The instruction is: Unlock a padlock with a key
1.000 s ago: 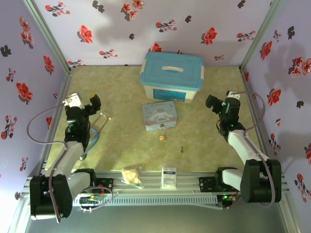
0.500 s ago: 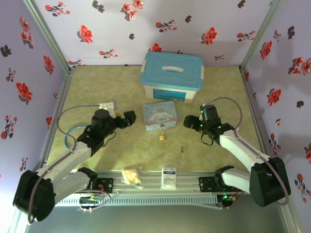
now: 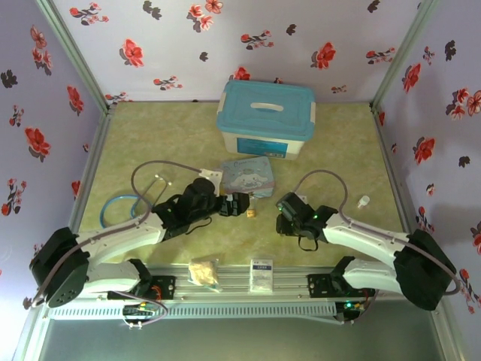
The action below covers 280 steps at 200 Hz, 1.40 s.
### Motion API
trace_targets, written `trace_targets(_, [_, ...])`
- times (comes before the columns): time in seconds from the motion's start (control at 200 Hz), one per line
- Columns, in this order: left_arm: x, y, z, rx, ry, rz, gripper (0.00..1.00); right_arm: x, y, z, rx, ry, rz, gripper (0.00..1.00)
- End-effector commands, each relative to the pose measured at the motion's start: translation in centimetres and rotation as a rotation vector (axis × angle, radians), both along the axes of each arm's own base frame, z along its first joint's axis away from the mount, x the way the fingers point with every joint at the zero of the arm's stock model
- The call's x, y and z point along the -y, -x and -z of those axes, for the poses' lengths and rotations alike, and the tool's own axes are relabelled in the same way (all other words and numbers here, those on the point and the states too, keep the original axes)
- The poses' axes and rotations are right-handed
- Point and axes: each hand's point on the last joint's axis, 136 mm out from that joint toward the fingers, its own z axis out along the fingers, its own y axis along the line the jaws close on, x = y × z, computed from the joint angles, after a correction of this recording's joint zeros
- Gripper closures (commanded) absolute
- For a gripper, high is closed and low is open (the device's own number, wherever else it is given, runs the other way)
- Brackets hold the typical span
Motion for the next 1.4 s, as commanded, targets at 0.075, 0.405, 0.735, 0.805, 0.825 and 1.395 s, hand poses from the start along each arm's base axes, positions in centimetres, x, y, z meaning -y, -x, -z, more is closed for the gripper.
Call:
trace_targets(0.075, [2.3,-0.1,0.2,-0.015,0.019,-0.006,0.00,0.1,0.6,1.4,-0.014,0.075,0.037,0.56])
trace_targets(0.405, [2.8,0.2,0.8,-0.018,0.013,0.006,0.00,-0.4,2.6,2.7,-0.032,0.149,0.002,0.58])
trace_targets(0.735, [3.0,0.1,1.1,-0.016,0.005,0.010,0.00,1.5,3.0,2.3,0.016,0.167,-0.031,0.71])
trace_targets(0.805, [3.0,0.1,1.2,-0.016,0.006,0.010,0.00,1.6,3.0,2.8,-0.003,0.135,-0.025,0.73])
trace_targets(0.825, [3.0,0.1,1.1,-0.016,0.009,0.008,0.00,1.6,3.1,3.0,-0.013,0.126,-0.024,0.74])
trace_targets(1.395, [3.2,0.0,0.5,-0.005,0.013,0.013,0.00,1.9,0.2,-0.5,0.093,0.058,-0.006,0.54])
